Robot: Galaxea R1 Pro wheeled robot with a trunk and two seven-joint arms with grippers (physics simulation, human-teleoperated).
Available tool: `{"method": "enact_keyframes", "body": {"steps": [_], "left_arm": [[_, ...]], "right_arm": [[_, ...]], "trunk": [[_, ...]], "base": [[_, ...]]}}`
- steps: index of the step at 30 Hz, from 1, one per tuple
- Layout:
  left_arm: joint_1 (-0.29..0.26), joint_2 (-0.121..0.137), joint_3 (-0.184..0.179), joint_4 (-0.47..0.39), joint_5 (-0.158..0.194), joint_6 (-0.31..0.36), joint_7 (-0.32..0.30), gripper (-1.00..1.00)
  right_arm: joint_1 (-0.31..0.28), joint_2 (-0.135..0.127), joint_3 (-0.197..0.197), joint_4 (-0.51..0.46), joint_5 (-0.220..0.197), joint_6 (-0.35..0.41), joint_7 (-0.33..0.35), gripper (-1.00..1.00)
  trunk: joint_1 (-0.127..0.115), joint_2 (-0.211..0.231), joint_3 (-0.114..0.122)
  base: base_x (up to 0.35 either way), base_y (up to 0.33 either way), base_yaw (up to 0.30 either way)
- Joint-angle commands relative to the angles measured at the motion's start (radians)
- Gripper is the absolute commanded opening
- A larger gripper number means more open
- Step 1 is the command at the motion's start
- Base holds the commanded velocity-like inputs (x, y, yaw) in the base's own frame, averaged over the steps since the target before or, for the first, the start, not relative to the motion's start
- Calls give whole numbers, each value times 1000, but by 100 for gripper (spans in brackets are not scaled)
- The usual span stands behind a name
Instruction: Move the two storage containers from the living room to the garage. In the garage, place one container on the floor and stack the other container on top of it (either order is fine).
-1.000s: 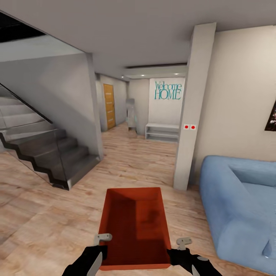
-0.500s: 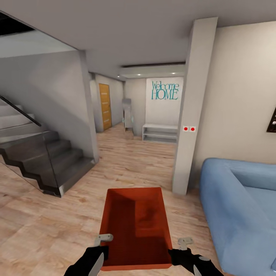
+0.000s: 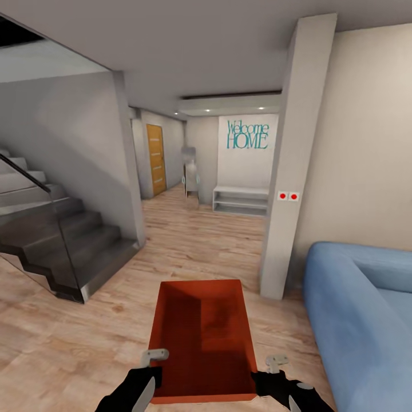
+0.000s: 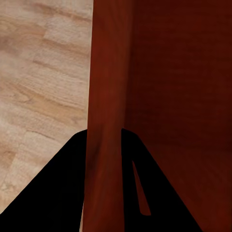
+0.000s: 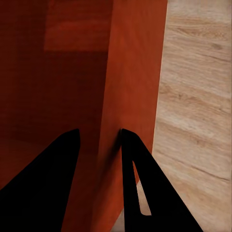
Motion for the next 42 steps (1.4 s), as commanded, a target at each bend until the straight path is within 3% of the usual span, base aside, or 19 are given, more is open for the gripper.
{"method": "enact_keyframes", "body": {"steps": [1, 14, 35, 42], "left_arm": [[-1, 51, -4, -10, 18, -36, -20, -100], [-1, 51, 32, -11, 19, -36, -20, -100], [-1, 51, 33, -11, 18, -37, -19, -100], [-1, 51, 33, -11, 18, -37, -19, -100]], "right_arm": [[0, -3, 0, 1, -4, 8, 13, -100], [0, -3, -2, 1, -6, 8, 13, -100], [0, -3, 2, 1, -3, 5, 12, -100], [0, -3, 1, 1, -7, 5, 12, -100]], "trunk": [[1, -1, 0], [1, -1, 0], [1, -1, 0], [1, -1, 0]], "base": [[325, 0, 0], [327, 0, 0], [330, 0, 1], [332, 0, 230]]}}
